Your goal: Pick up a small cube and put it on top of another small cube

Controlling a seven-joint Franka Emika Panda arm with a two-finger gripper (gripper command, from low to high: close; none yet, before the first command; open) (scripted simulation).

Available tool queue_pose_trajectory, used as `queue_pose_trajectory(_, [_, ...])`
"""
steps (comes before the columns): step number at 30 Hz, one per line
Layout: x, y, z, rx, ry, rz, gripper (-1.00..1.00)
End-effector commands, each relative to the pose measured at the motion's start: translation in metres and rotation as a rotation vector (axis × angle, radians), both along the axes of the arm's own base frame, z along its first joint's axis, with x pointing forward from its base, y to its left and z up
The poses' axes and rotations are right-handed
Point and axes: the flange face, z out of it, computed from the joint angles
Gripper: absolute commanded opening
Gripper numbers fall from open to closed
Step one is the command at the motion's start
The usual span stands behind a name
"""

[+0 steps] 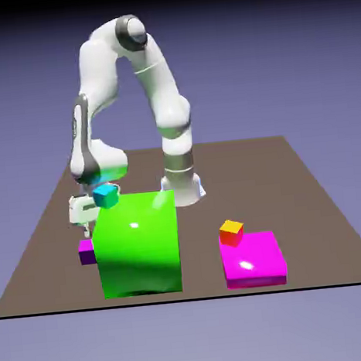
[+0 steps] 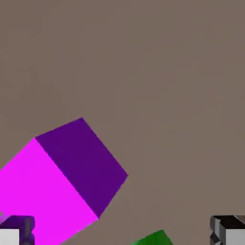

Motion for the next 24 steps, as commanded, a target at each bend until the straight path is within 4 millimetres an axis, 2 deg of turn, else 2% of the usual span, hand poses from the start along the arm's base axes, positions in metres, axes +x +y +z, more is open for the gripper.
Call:
queue_pose_trajectory(1, [-0.004, 0.004, -0.001, 0.026, 0.001, -0.051, 1.0])
queue_pose_trajectory(9, [-0.03, 0.044, 0.01, 0.232, 0.014, -0.411, 1.0])
queue_pose_trajectory(14, [-0.019, 0.097, 0.03, 0.155, 0.072, -0.239, 1.0])
queue_pose_trajectory(18, [-0.02, 0.14, 0.038, 0.095, 0.134, -0.102, 1.0])
queue_pose_trajectory(20, [-0.032, 0.153, 0.036, 0.131, 0.174, -0.155, 1.0])
queue_pose_trajectory(21, [-0.05, 0.161, 0.033, 0.15, 0.229, -0.171, 1.0])
queue_pose_trajectory(24, [-0.048, 0.16, 0.03, 0.131, 0.215, -0.179, 1.0])
